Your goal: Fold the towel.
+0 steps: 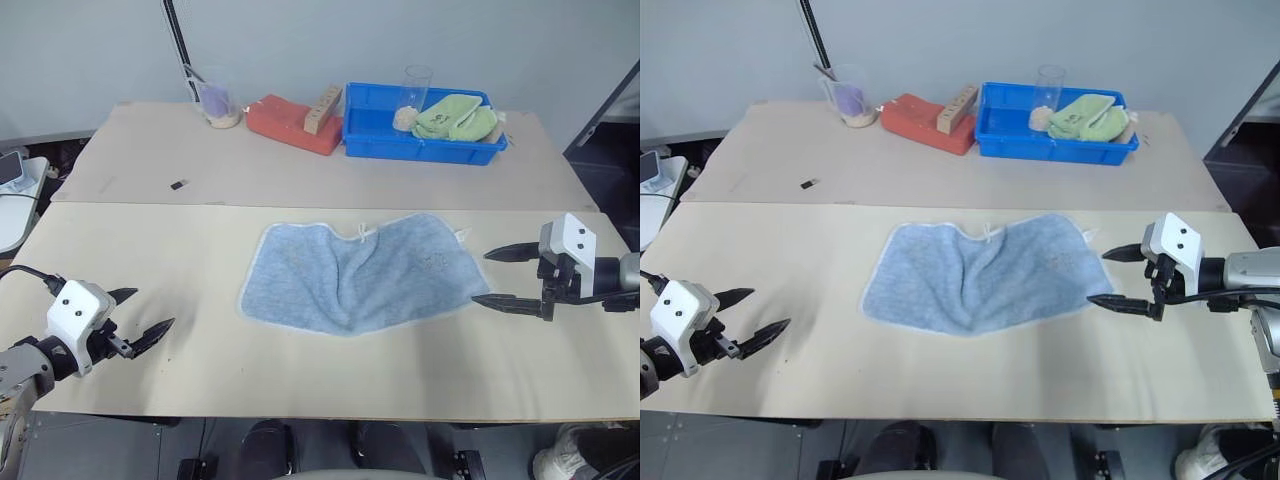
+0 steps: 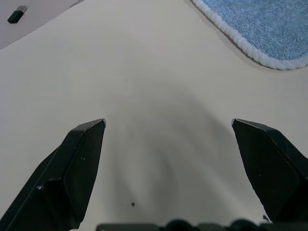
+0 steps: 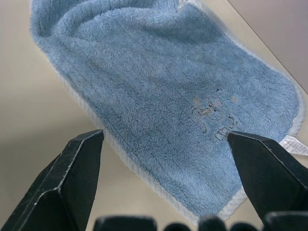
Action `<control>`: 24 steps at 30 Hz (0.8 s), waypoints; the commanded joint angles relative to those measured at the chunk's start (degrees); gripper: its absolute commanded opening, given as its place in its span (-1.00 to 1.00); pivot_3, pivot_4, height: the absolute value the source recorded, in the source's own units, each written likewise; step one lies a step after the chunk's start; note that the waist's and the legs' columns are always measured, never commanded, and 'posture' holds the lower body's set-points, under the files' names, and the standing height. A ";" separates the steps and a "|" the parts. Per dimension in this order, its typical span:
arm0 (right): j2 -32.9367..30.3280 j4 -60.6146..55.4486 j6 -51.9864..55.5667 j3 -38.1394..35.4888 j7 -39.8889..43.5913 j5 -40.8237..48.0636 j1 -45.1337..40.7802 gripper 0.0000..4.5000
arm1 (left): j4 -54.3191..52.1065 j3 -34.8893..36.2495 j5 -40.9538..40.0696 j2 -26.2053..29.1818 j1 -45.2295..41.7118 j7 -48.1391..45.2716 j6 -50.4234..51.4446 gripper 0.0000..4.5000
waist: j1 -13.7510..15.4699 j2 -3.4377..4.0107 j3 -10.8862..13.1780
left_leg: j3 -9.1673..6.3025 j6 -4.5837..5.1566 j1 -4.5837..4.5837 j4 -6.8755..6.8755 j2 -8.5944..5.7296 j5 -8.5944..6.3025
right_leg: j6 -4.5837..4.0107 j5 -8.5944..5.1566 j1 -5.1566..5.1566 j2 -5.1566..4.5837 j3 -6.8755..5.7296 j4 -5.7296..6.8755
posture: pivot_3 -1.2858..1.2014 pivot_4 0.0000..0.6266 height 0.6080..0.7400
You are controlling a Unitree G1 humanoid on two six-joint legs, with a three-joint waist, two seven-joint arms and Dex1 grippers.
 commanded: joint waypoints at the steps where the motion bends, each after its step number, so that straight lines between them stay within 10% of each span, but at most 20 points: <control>1: 0.01 -0.36 -1.29 -1.65 -0.03 0.15 0.54 0.99 | -1.89 0.63 -0.76 0.84 -1.03 -0.46 1.28 1.00 | -0.01 0.00 0.00 | 0.00 0.00 0.00 0.00 0.00 0.00 | 0.00 0.00 0.00 0.00 0.00 0.00 | 0.03 -0.52 0.65; 24: 1.13 -0.95 -2.55 -2.11 -0.36 0.83 2.59 0.99 | -0.17 -0.78 -0.13 1.61 -2.98 -11.57 -9.90 1.00 | -0.06 0.00 0.00 | 0.00 0.00 0.00 0.01 -0.02 0.00 | 0.00 0.00 0.01 -0.01 -0.02 0.00 | 0.03 -0.52 0.65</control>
